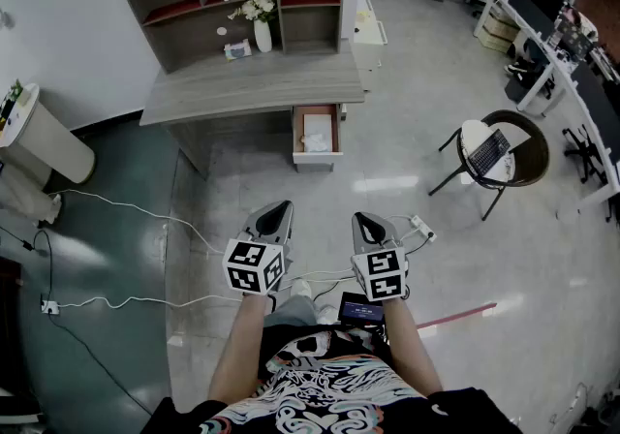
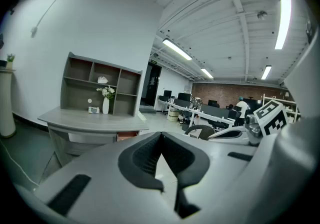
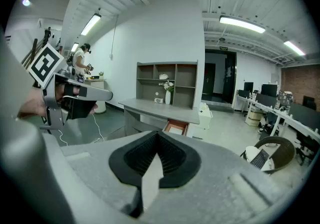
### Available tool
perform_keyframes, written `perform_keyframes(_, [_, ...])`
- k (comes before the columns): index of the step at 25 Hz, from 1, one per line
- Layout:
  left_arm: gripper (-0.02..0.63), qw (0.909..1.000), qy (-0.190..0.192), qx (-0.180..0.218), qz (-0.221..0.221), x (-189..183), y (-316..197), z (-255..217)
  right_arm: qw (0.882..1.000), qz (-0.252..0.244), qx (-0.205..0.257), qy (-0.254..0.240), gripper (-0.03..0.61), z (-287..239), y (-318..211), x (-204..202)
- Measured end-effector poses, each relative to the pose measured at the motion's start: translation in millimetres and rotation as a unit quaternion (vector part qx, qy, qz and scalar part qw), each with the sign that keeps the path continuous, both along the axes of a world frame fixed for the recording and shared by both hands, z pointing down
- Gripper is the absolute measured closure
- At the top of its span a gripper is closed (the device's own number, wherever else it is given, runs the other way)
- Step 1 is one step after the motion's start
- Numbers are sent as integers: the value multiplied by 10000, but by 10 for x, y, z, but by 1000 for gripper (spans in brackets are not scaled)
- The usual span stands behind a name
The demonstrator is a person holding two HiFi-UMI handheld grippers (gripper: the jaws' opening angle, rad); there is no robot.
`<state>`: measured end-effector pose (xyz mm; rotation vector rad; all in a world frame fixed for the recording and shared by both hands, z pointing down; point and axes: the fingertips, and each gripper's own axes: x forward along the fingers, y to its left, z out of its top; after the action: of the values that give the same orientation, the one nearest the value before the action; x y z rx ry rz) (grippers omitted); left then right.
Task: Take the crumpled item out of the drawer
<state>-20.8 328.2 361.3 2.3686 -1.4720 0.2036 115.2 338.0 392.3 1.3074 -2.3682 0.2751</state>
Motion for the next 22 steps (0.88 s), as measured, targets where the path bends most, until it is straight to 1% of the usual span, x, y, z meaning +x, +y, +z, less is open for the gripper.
perform_keyframes(4, [611, 9999, -88, -20, 83, -3, 47, 13, 10000, 45, 14, 74, 574, 54, -10, 40])
perform_keyframes(8, [611, 10000, 27, -70, 61, -88, 73, 13, 10000, 18, 31, 66, 574, 34, -32, -1])
perform_keyframes(10, [611, 9999, 92, -72, 35, -125, 90, 13, 10000, -27, 7, -12, 574, 42, -22, -32])
perform_keyframes(15, [611, 9999, 91, -112, -31, -183, 100, 54, 9976, -161, -249, -619, 574, 64, 7, -115])
perform_keyframes(19, [611, 9998, 51, -161, -101, -248, 14, 101, 9897, -445, -268, -1334, 574, -48, -43, -217])
perform_keyframes(20, [611, 9997, 42, -169, -146, -274, -24, 116, 9886, -490, -232, -1403, 574, -65, -77, -237])
perform_keyframes(21, [611, 9996, 31, -180, -205, -306, -70, 134, 9892, -516, -192, -1361, 574, -59, -120, -254])
perform_keyframes(22, [611, 9995, 18, -195, -264, -342, -123, 158, 9910, -520, -161, -1220, 574, -29, -173, -266])
